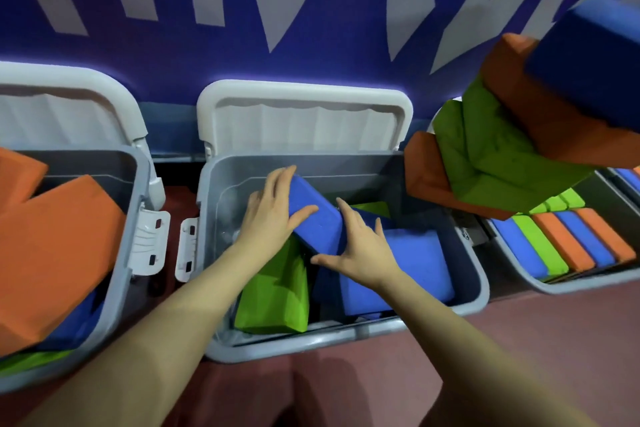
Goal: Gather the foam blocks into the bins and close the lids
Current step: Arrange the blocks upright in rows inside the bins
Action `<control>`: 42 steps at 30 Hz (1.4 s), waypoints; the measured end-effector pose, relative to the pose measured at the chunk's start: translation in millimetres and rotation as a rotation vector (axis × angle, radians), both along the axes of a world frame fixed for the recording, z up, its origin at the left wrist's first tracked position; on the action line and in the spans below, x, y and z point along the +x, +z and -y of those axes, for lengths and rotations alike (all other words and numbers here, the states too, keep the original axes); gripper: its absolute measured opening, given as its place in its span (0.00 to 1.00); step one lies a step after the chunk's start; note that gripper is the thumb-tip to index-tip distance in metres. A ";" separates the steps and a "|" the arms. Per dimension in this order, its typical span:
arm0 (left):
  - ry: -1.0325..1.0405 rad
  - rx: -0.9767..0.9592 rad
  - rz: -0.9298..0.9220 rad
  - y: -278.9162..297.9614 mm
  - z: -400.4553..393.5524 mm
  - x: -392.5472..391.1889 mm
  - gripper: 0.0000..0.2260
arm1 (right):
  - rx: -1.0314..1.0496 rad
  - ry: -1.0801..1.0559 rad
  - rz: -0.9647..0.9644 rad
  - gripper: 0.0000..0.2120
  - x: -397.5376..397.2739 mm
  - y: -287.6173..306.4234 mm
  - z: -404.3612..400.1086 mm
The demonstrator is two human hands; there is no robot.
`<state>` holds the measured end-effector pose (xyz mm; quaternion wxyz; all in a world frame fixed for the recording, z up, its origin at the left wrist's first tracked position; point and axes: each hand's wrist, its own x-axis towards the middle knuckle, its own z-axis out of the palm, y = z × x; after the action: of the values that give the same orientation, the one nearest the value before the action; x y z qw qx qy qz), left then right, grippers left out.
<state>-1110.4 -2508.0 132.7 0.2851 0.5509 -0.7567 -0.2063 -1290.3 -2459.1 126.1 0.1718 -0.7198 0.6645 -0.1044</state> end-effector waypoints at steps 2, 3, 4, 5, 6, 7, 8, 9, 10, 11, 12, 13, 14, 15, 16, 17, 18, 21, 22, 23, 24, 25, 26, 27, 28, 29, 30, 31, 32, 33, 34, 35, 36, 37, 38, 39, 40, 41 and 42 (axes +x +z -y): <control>0.024 -0.012 -0.006 -0.4 4.5 0.6 0.33 | -0.100 0.043 -0.065 0.55 -3.9 -4.4 2.9; 0.021 -0.023 0.012 -0.1 5.3 0.3 0.33 | -0.167 0.084 -0.095 0.55 -6.7 -6.8 4.5; 0.008 -0.055 0.032 -1.0 6.5 -0.6 0.33 | -0.228 0.134 -0.102 0.54 -8.9 -8.9 6.3; -0.009 -0.094 0.043 -2.6 8.4 -1.5 0.32 | -0.265 0.176 -0.077 0.52 -10.3 -10.6 8.4; -0.027 -0.137 0.034 -4.9 10.8 -2.7 0.32 | -0.287 0.199 -0.036 0.49 -11.2 -11.6 9.8; -0.052 -0.142 0.009 -4.7 13.2 -4.1 0.31 | -0.308 0.202 -0.009 0.46 -12.6 -12.2 10.6; -0.084 -0.128 -0.025 -2.5 15.0 -5.5 0.31 | -0.331 0.194 -0.002 0.43 -14.5 -12.4 10.7; -0.118 -0.107 -0.056 -1.7 16.3 -6.3 0.31 | -0.354 0.182 -0.006 0.41 -16.0 -12.5 9.8; -0.139 -0.101 -0.073 -1.8 16.5 -6.9 0.30 | -0.376 0.171 -0.016 0.39 -17.3 -13.3 8.8; -0.144 -0.100 -0.079 -3.8 14.7 -7.1 0.30 | -0.400 0.162 -0.021 0.38 -18.3 -13.4 7.9; -0.125 -0.095 -0.101 -7.2 11.3 -7.3 0.30 | -0.427 0.149 -0.018 0.37 -19.0 -12.4 7.4; -0.086 -0.068 -0.138 -11.3 7.4 -7.1 0.31 | -0.456 0.130 -0.012 0.36 -20.2 -10.3 8.2; -0.034 -0.031 -0.174 -16.7 2.6 -6.5 0.32 | -0.487 0.110 -0.008 0.36 -22.1 -7.4 9.5; 0.011 0.005 -0.190 -23.2 -2.7 -5.0 0.32 | -0.512 0.094 -0.012 0.36 -25.2 -5.9 11.5; 0.042 0.030 -0.167 -31.4 -7.8 -3.2 0.32 | -0.527 0.087 -0.015 0.36 -29.2 -6.3 12.3; 0.055 0.057 -0.099 -41.8 -11.6 -1.4 0.32 | -0.524 0.085 -0.010 0.36 -33.3 -8.6 11.9; 0.048 0.090 0.012 -51.7 -14.1 -0.2 0.33 | -0.505 0.079 0.005 0.37 -36.8 -12.0 10.4; -0.059 0.245 0.439 -84.1 -22.1 -8.6 0.37 | -0.425 0.040 0.058 0.38 -40.7 -26.0 2.2; -0.098 0.296 0.539 -96.0 -25.2 -13.0 0.35 | -0.415 0.036 0.067 0.38 -40.0 -29.9 0.3; -0.137 0.343 0.603 -106.2 -28.1 -16.5 0.32 | -0.414 0.038 0.076 0.38 -39.4 -32.5 0.2; -0.174 0.383 0.642 -114.0 -30.8 -18.0 0.31 | -0.414 0.041 0.086 0.38 -38.6 -33.8 0.7; -0.209 0.415 0.683 -120.2 -32.9 -17.8 0.31 | -0.413 0.042 0.096 0.37 -38.2 -34.9 1.4; -0.239 0.441 0.735 -124.9 -33.8 -15.6 0.31 | -0.416 0.040 0.110 0.37 -37.9 -35.6 1.7; -0.259 0.458 0.784 -128.3 -34.0 -12.4 0.31 | -0.420 0.037 0.130 0.37 -37.6 -36.5 1.8; -0.265 0.468 0.822 -129.7 -33.6 -8.6 0.32 | -0.422 0.032 0.157 0.36 -37.2 -37.3 1.6; -0.261 0.469 0.846 -129.9 -33.7 -4.9 0.31 | -0.421 0.027 0.187 0.36 -36.5 -37.8 1.2; -0.250 0.463 0.868 -128.9 -34.1 -1.2 0.31 | -0.420 0.021 0.213 0.36 -35.5 -38.2 0.6; -0.236 0.449 0.890 -127.5 -34.7 2.3 0.30 | -0.422 0.012 0.236 0.36 -34.5 -38.2 0.1; -0.218 0.437 0.913 -125.8 -35.7 5.5 0.30 | -0.424 0.005 0.252 0.35 -33.8 -38.2 -0.7; -0.196 0.429 0.933 -124.3 -37.3 9.0 0.28 | -0.429 0.002 0.261 0.35 -33.6 -38.0 -1.8; -0.174 0.426 0.953 -122.6 -38.9 12.9 0.27 | -0.435 0.005 0.260 0.35 -33.9 -37.8 -3.0; -0.153 0.424 0.970 -121.6 -40.1 16.6 0.26 | -0.437 0.007 0.257 0.35 -34.9 -38.0 -4.5; -0.130 0.428 0.977 -121.0 -40.8 19.8 0.25 | -0.431 0.002 0.260 0.34 -36.1 -37.7 -6.2; -0.097 0.439 0.971 -121.4 -40.8 21.9 0.25 | -0.419 -0.006 0.269 0.34 -37.2 -37.4 -7.9; -0.058 0.461 0.952 -122.1 -40.2 23.2 0.25 | -0.408 -0.012 0.281 0.34 -37.9 -36.8 -9.2; -0.021 0.492 0.923 -122.5 -39.8 23.6 0.26 | -0.404 -0.015 0.290 0.34 -38.2 -36.0 -9.6; 0.008 0.526 0.886 -122.4 -40.0 23.5 0.30 | -0.404 -0.016 0.295 0.34 -37.9 -35.5 -9.7; 0.015 0.565 0.846 -123.0 -40.5 22.9 0.34 | -0.406 -0.016 0.297 0.34 -37.0 -35.4 -9.7; 0.006 0.601 0.808 -123.6 -41.2 21.8 0.38 | -0.406 -0.014 0.299 0.34 -35.8 -35.5 -10.2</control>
<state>-1088.6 -2466.8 9.1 -0.2013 0.6469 -0.7120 -0.1847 -1326.0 -2448.9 90.6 0.1192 -0.7116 0.6020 -0.3422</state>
